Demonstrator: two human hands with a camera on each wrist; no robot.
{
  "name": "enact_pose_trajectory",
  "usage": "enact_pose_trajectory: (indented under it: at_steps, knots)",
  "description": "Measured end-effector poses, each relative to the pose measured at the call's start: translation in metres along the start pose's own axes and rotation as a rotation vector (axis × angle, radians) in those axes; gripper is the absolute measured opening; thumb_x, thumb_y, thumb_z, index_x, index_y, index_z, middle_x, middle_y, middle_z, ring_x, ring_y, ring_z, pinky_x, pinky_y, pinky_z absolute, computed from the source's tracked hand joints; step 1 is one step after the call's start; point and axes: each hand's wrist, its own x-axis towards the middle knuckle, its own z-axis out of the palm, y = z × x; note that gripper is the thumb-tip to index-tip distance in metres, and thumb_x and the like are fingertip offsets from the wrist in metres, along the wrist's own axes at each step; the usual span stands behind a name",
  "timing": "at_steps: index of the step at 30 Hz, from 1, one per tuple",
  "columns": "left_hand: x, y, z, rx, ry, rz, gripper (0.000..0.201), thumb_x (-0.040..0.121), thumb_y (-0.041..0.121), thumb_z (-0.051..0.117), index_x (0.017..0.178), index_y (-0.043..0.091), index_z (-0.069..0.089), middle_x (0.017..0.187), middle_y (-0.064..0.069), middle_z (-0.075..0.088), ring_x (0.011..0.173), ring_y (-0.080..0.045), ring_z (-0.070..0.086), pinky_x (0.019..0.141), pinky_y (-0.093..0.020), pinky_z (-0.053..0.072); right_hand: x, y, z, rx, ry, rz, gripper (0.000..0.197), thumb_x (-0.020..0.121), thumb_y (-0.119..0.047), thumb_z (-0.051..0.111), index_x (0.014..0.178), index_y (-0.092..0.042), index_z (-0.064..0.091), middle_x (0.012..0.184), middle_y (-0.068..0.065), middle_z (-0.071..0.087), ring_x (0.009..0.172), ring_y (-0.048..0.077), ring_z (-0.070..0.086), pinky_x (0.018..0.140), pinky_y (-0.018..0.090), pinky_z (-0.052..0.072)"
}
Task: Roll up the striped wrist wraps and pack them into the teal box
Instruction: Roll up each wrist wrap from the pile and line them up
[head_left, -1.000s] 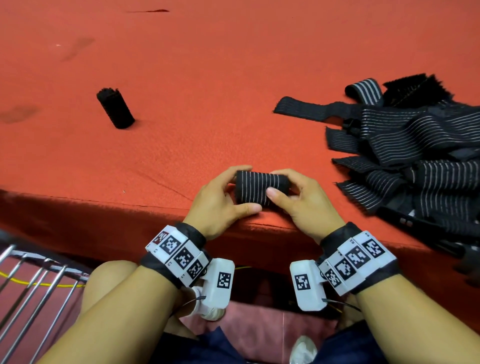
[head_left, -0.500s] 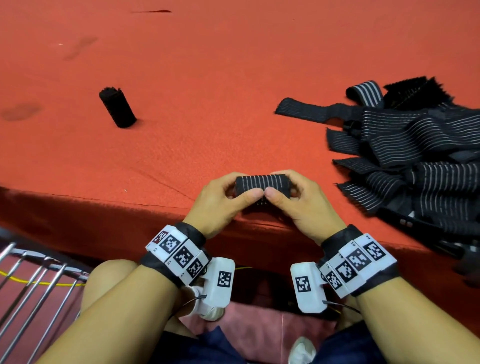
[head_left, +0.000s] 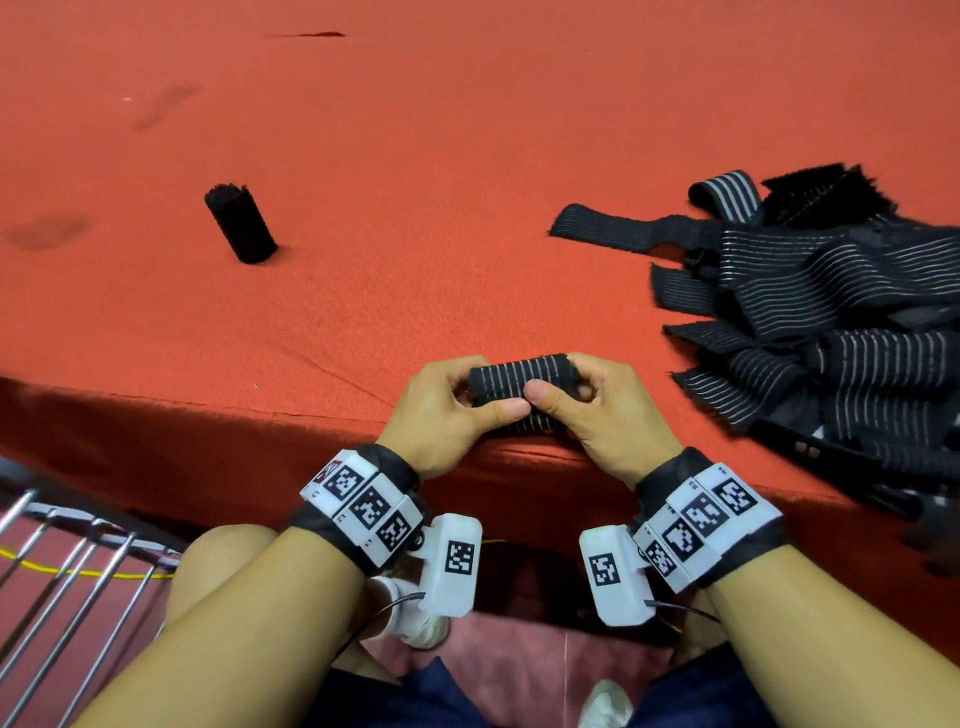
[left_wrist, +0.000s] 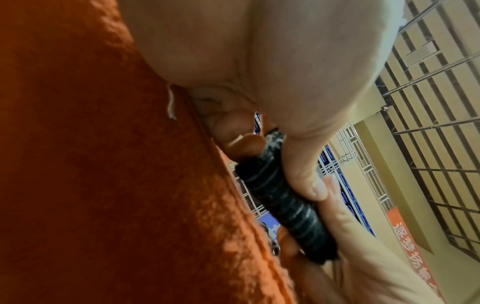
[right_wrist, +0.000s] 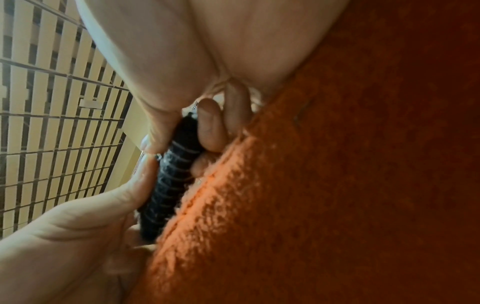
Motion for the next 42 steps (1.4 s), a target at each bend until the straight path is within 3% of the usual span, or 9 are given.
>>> enact_pose_trajectory:
  at_steps: [2,7,10,14,21,27,33,38,42]
  knots:
    - [0.000,0.004,0.000,-0.031,0.048,-0.015,0.034,0.072,0.050,0.081,0.081,0.020,0.067,0.070,0.011,0.061,0.066,-0.009,0.053,0.066,-0.035,0.045,0.003,-0.003,0.003,0.044,0.042,0.030,0.031,0.085,-0.043,0.077,0.105,-0.020,0.072,0.091,-0.003,0.078,0.084,0.013,0.073,0.082,0.039,0.058]
    - [-0.002,0.015,-0.013,-0.205,0.246,-0.059,0.027,0.085,0.016,0.080,0.097,0.007,0.058,0.075,0.001,0.059,0.062,-0.010,0.058,0.060,-0.035,0.054,0.016,-0.020,0.011,-0.017,0.199,0.056,0.038,0.081,-0.033,0.082,0.106,-0.021,0.057,0.083,-0.006,0.066,0.070,0.008,0.057,0.072,0.025,0.046]
    - [-0.003,0.013,-0.034,-0.147,0.304,-0.032,0.036,0.078,0.031,0.081,0.101,0.018,0.056,0.088,0.003,0.066,0.074,-0.012,0.062,0.075,-0.046,0.056,0.025,-0.039,0.028,-0.062,0.036,-0.047,0.020,0.083,-0.030,0.079,0.093,-0.025,0.063,0.084,-0.007,0.066,0.065,0.008,0.055,0.069,0.028,0.049]
    - [-0.011,0.015,-0.068,-0.075,0.315,-0.005,0.040,0.076,0.038,0.074,0.110,0.028,0.054,0.109,0.010,0.067,0.102,-0.010,0.065,0.090,-0.043,0.055,0.044,-0.062,0.067,-0.103,-0.143,-0.110,0.019,0.087,-0.021,0.075,0.103,-0.020,0.064,0.100,-0.005,0.070,0.081,0.011,0.067,0.075,0.034,0.056]
    - [-0.022,-0.005,-0.134,-0.046,0.405,-0.047,0.042,0.076,0.032,0.070,0.116,0.026,0.055,0.125,0.013,0.064,0.123,0.001,0.056,0.100,-0.034,0.043,0.082,-0.089,0.128,-0.194,-0.267,-0.147,0.067,0.085,-0.007,0.072,0.140,-0.037,0.049,0.129,-0.001,0.054,0.107,0.014,0.064,0.088,0.032,0.052]
    - [-0.018,-0.018,-0.178,-0.107,0.490,-0.054,0.072,0.076,0.017,0.067,0.144,0.024,0.045,0.137,0.005,0.061,0.121,-0.007,0.061,0.107,-0.038,0.048,0.117,-0.109,0.185,-0.195,-0.363,-0.151,0.079,0.083,-0.002,0.073,0.150,-0.028,0.040,0.132,0.006,0.051,0.115,0.021,0.058,0.097,0.032,0.047]
    - [0.009,-0.035,-0.233,-0.111,0.521,-0.099,0.071,0.085,-0.012,0.058,0.148,0.021,0.047,0.139,0.002,0.059,0.123,-0.012,0.062,0.108,-0.043,0.049,0.163,-0.122,0.232,-0.184,-0.422,-0.091,0.077,0.081,0.000,0.071,0.149,-0.019,0.040,0.143,-0.003,0.052,0.122,0.016,0.054,0.077,0.027,0.046]
    - [0.032,-0.049,-0.265,-0.059,0.518,-0.137,0.077,0.070,0.008,0.059,0.144,0.025,0.051,0.139,-0.006,0.057,0.111,-0.017,0.069,0.092,-0.045,0.059,0.202,-0.125,0.263,-0.219,-0.429,-0.063,0.073,0.080,0.003,0.068,0.146,-0.014,0.045,0.138,0.008,0.046,0.122,0.020,0.054,0.059,0.014,0.045]
    - [0.048,-0.061,-0.280,-0.003,0.506,-0.160,0.069,0.067,0.014,0.060,0.135,0.026,0.057,0.128,-0.006,0.064,0.099,-0.018,0.073,0.089,-0.047,0.059,0.221,-0.125,0.279,-0.267,-0.440,-0.040,0.077,0.077,0.005,0.067,0.148,-0.014,0.044,0.138,0.007,0.049,0.121,0.022,0.055,0.072,0.028,0.052]
